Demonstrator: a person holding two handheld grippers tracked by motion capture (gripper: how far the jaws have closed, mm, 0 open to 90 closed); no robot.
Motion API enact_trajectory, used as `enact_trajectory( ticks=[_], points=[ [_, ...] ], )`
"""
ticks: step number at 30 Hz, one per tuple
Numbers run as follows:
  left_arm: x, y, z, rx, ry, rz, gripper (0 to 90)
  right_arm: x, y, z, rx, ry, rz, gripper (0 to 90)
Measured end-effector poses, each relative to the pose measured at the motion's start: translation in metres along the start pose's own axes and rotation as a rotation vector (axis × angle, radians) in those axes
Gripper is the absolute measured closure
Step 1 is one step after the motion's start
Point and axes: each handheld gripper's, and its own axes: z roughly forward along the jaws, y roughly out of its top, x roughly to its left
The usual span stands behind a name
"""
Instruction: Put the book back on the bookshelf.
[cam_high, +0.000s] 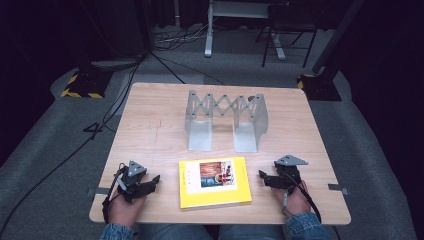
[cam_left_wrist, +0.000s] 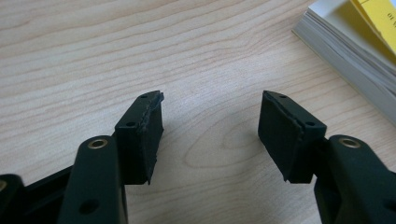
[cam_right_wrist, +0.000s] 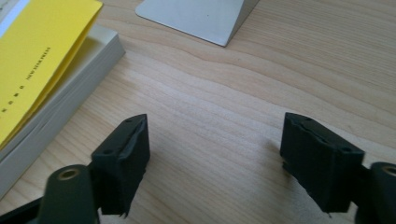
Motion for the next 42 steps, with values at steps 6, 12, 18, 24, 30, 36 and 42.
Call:
enact_trajectory(
  ticks=[6,12,18,24,30,36,42],
  points=[
    [-0.002,0.004,-0.007,-0.011,-0.058,-0.054,43.6,0.005,0.0,0.0,-0.008,0.019,-0.012,31.7],
    [-0.017,0.012,-0.017,-0.069,-0.118,-0.074,43.8,0.008,0.0,0.0,-0.008,0.018,-0.014,32.2],
    [-0.041,0.024,-0.004,-0.008,-0.21,-0.088,44.3,0.015,0.001,0.001,-0.008,0.041,-0.034,32.2],
    [-0.055,0.032,0.015,0.052,-0.212,-0.059,43.8,0.022,0.003,0.003,-0.007,0.053,-0.042,32.2],
    [-0.058,0.038,0.026,0.095,-0.227,-0.078,40.6,0.034,0.005,0.006,-0.006,0.1,-0.084,33.2],
    [-0.055,0.039,0.031,0.126,-0.233,-0.115,34.0,0.037,0.005,0.006,-0.01,0.097,-0.083,34.8],
    [-0.064,0.039,0.033,0.137,-0.293,-0.083,39.7,0.038,0.005,0.005,-0.012,0.095,-0.08,36.3]
  ],
)
